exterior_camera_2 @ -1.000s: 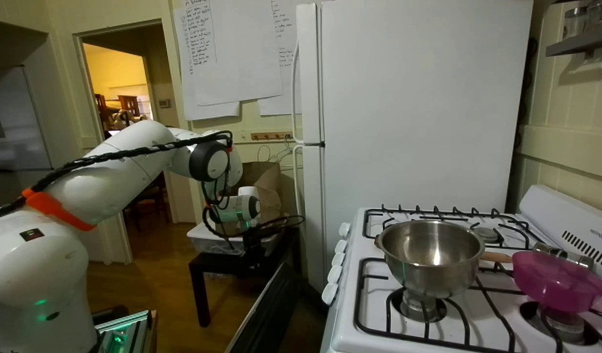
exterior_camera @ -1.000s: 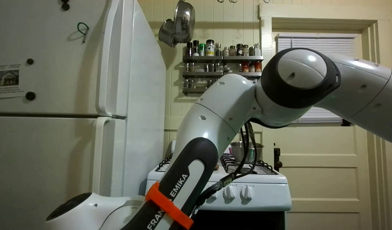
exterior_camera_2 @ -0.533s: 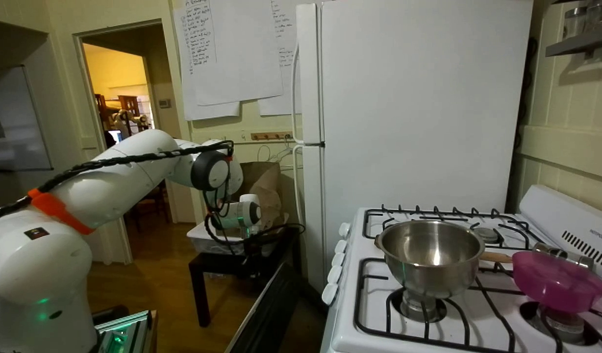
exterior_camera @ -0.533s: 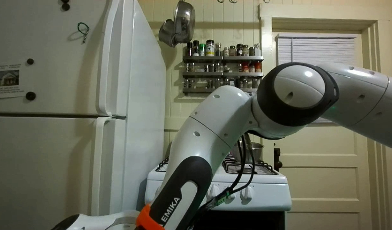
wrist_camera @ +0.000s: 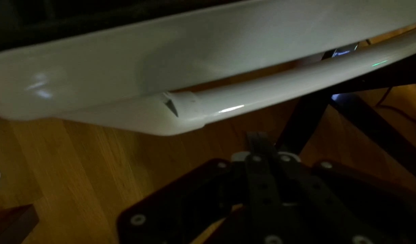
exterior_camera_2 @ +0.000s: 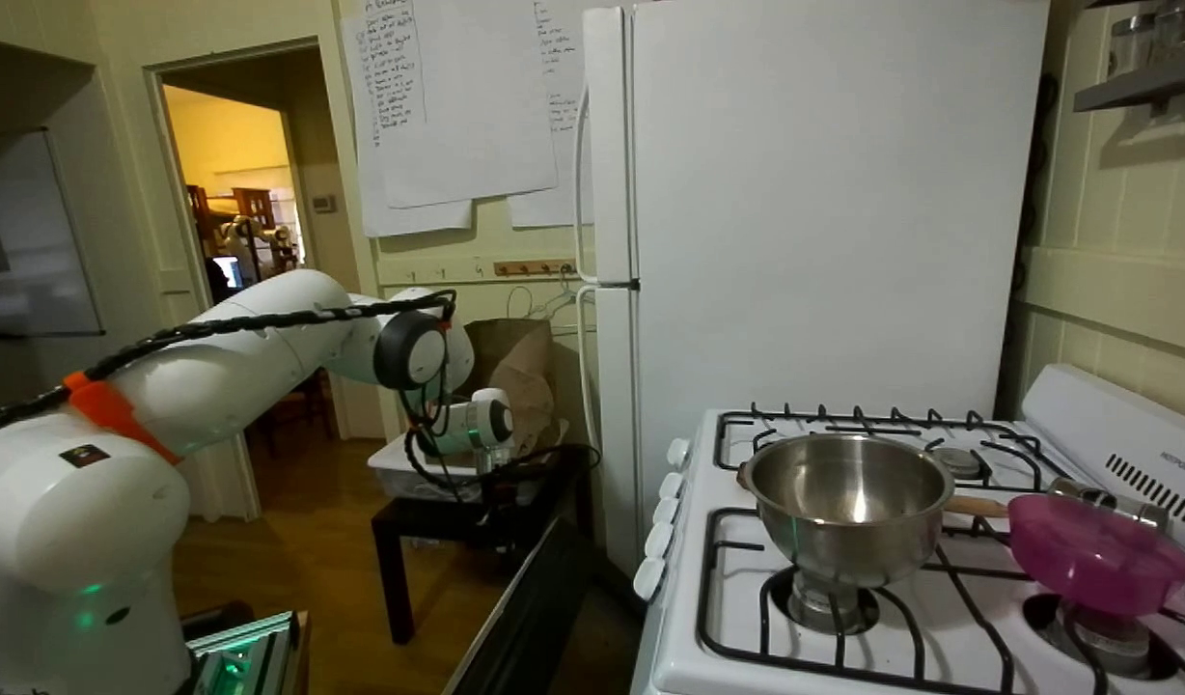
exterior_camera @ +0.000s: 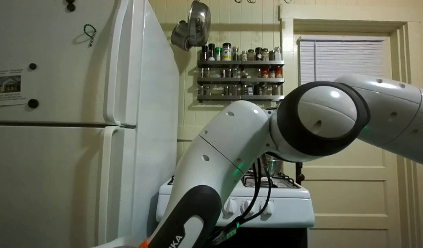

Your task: Close the oven.

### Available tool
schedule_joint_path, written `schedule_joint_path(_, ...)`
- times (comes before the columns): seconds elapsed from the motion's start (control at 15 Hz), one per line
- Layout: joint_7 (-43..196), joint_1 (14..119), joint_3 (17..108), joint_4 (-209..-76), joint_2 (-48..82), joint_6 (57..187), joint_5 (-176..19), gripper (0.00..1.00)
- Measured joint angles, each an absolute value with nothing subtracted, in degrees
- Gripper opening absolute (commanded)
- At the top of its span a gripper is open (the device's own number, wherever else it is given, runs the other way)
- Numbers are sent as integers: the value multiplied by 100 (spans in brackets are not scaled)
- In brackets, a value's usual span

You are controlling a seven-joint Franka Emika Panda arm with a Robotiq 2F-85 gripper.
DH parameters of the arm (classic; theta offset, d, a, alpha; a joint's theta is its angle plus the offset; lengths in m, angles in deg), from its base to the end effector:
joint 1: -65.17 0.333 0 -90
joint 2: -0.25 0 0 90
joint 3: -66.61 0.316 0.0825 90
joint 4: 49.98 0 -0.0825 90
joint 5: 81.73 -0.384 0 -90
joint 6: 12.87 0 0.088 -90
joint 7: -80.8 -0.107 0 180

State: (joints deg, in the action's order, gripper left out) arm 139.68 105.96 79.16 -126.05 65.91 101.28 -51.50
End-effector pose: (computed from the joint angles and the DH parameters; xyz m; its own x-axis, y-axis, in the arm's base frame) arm 0.4363 0.4997 0.0135 -0.6007 0.7211 -0.3453 0.7984 0.5193 -0.3046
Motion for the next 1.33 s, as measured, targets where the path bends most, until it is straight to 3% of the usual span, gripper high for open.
schedule_joint_path(0.93,13973,10794,7823,-11967,7278,9818,-5169,0)
schedule_joint_path(1.33,14193,11148,7747,-11535,7575,8642,-5147,0)
